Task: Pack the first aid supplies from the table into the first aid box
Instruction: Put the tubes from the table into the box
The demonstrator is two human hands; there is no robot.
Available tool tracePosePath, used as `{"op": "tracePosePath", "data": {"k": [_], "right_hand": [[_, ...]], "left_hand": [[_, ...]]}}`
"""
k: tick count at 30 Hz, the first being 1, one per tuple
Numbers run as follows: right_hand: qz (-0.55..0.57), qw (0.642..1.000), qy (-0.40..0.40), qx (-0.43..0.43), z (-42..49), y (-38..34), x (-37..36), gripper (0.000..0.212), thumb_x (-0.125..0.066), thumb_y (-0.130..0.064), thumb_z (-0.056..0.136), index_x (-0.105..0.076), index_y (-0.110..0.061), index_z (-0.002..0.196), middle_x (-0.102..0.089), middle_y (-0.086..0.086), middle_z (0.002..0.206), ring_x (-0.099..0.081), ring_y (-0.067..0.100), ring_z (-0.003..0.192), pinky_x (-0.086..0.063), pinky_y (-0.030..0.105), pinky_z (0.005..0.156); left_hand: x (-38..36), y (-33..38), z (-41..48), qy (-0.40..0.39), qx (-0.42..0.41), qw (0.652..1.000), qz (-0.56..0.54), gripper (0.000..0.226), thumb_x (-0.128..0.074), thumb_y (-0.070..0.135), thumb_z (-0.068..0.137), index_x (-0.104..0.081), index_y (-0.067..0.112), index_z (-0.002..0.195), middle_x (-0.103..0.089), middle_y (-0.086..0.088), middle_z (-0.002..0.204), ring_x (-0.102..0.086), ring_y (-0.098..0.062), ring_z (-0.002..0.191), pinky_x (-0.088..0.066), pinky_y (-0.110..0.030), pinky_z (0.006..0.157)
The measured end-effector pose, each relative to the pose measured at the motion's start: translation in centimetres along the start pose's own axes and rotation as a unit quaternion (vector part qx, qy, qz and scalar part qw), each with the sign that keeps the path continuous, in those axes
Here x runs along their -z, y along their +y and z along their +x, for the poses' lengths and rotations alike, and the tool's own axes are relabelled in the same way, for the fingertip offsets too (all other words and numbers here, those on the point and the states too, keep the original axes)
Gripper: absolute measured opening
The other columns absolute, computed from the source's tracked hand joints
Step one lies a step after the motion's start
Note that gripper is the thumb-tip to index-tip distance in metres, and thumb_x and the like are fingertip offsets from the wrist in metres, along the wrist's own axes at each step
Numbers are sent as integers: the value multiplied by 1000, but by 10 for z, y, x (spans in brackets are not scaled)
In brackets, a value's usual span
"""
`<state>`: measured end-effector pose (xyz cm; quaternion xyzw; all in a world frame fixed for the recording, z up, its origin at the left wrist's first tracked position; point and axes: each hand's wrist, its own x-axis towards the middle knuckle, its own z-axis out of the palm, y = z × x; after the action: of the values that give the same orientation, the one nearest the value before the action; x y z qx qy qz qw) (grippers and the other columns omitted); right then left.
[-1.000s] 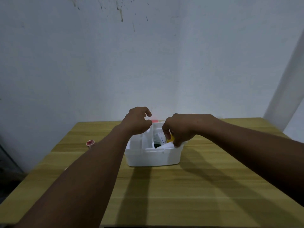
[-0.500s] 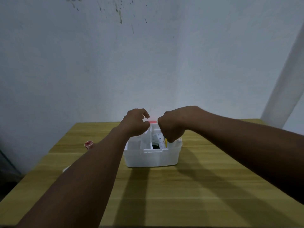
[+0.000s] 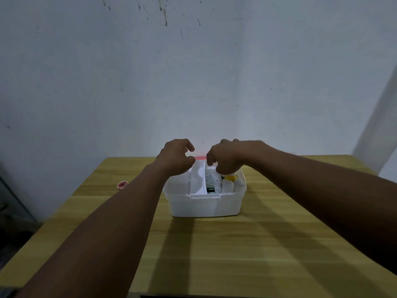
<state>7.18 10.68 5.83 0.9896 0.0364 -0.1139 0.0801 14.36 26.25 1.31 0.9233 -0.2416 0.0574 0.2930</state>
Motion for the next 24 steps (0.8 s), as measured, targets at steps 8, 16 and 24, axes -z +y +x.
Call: {"op": "tracePosePath", "data": {"k": [8,16,24], "right_hand": [[-27,999,10,38,-14,12,-17,24,-54,-29,94,-70,-29,111,-63,0,117,-40,25,121,-30,49,101],[-8,997,58,43,-22,10,-27,25,-58,-24,92,-71,-33,111,-53,-1,133,-35,26,130,-27,50,104],[91,987,129,6,-52,60,-7,34,-53,-21,91,-64,-30,122,-57,-3,132,-50,20,125,-36,46,103]], "left_hand": [[0,-1,0,-7,1,1000,6,32,-64,21,84,-65,20,116,-63,-5,124,-58,-19,113,-49,-35,96],[-11,26,2,-17,-29,999,8,33,-66,20,85,-65,19,118,-64,-5,125,-58,-21,113,-50,-35,95],[-18,64,17,-26,-60,998,11,30,-63,21,84,-66,22,114,-63,-3,122,-58,-19,108,-50,-37,95]]}}
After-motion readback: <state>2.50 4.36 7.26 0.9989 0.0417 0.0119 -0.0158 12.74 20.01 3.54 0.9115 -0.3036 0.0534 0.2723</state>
